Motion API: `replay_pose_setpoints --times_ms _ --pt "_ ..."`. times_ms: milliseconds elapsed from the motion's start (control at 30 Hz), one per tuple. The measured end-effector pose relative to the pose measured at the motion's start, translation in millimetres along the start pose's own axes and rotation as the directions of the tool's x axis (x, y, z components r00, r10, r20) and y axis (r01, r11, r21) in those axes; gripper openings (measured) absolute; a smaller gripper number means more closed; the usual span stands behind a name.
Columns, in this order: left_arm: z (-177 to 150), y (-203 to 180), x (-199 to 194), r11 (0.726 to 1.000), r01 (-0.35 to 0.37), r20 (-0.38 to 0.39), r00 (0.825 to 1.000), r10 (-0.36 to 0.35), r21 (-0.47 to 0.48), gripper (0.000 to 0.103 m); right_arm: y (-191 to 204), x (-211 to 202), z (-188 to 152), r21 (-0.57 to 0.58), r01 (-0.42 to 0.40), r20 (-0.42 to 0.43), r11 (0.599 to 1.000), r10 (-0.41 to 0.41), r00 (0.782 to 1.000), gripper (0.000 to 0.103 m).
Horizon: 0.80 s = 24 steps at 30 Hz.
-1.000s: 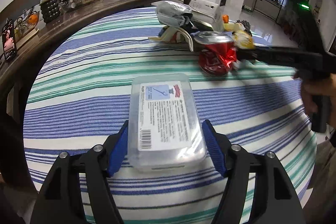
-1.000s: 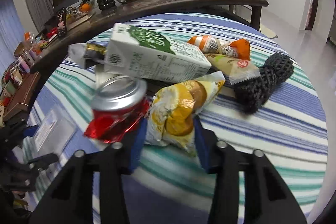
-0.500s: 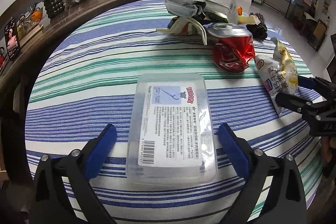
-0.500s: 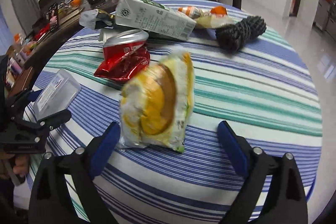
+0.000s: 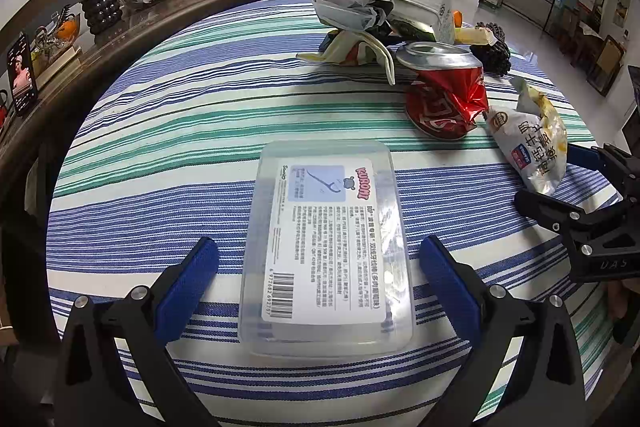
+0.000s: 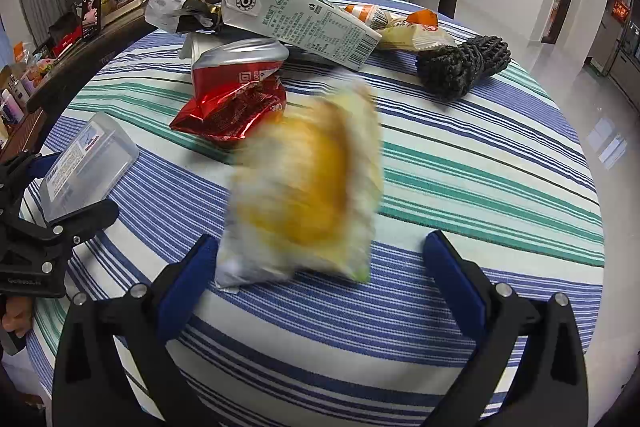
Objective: Collect trash
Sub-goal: 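Grasp the yellow chip bag with the right tool while the left tool holds the box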
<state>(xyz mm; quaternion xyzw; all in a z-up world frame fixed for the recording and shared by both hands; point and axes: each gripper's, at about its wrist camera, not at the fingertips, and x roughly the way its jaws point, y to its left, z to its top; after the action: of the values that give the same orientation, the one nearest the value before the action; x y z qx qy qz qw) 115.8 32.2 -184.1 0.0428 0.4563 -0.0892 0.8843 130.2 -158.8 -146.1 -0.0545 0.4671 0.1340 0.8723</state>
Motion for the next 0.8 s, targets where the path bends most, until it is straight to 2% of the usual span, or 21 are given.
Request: replay_pose_setpoints --times_ms 433,533,633,700,800 --pt "0.8 0.8 -0.2 1.000 0.003 -0.001 1.000 -0.003 0.001 0.099 -0.3 0.2 0.2 0.001 0.000 0.000 1.000 0.000 1.000 0.099" --pt "1.6 4.3 -2.0 0.999 0.037 -0.006 0.999 -0.037 0.012 0.098 -0.7 0.1 0.3 0.002 -0.001 0.000 1.000 0.001 1.000 0.099" --pt "2.9 12.6 -10.6 0.996 0.094 -0.017 0.995 -0.094 0.012 0.097 -6.4 -4.2 0.6 0.019 -0.043 0.012 0.999 0.042 0.999 0.098" --pt "3.1 15.4 -19.1 0.995 0.096 -0.002 0.995 -0.096 0.027 0.097 -15.6 -11.0 2.5 0.045 -0.094 0.002 0.995 0.094 0.996 0.098" --pt "2.9 15.6 -24.5 0.994 0.101 -0.013 0.995 -0.100 0.047 0.090 -14.1 -28.7 10.5 0.034 -0.115 0.035 0.993 0.114 0.993 0.098"
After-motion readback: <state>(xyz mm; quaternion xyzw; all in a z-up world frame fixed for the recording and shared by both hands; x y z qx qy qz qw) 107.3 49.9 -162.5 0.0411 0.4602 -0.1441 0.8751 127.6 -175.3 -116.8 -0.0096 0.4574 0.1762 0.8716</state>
